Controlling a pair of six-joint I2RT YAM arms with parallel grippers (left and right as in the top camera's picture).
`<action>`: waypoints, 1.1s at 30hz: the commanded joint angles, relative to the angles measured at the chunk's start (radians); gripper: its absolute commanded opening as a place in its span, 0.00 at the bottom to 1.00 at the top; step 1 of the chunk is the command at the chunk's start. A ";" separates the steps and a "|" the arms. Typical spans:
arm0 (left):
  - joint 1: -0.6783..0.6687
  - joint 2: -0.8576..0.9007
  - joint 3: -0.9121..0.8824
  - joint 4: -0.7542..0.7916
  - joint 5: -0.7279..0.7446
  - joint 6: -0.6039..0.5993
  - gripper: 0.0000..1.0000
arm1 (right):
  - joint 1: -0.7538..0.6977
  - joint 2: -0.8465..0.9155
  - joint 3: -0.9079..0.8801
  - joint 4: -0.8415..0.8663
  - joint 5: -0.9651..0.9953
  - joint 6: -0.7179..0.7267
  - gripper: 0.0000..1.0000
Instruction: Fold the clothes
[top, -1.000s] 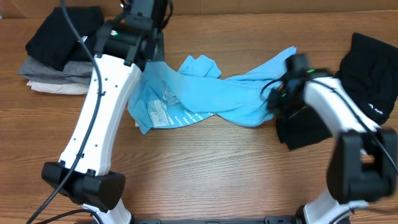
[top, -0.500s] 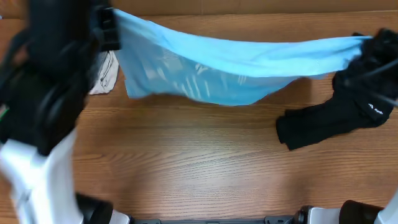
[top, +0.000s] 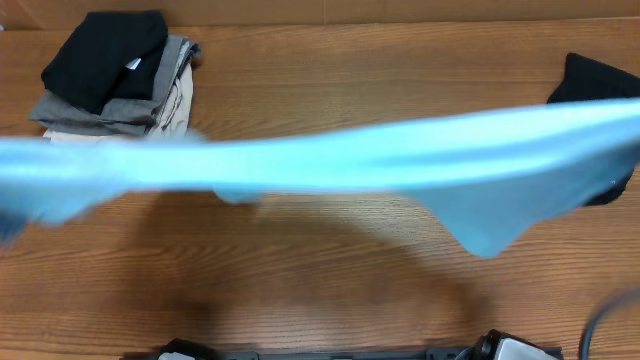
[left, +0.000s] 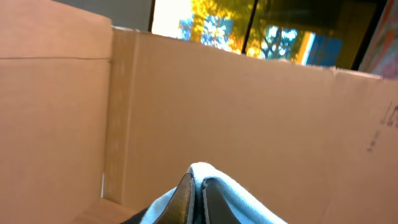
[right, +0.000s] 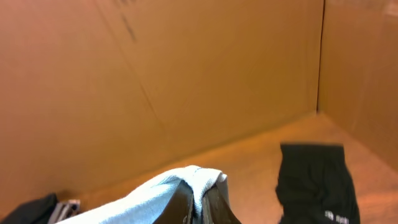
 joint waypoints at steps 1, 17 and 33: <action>0.004 -0.021 -0.004 0.006 -0.076 0.038 0.04 | -0.010 -0.035 0.022 0.001 0.034 -0.006 0.04; 0.004 0.071 -0.153 0.028 -0.166 0.082 0.04 | -0.010 -0.030 -0.326 0.019 0.039 -0.027 0.04; 0.096 0.565 -0.239 0.056 -0.190 0.082 0.04 | 0.029 0.368 -0.585 0.322 0.017 -0.071 0.04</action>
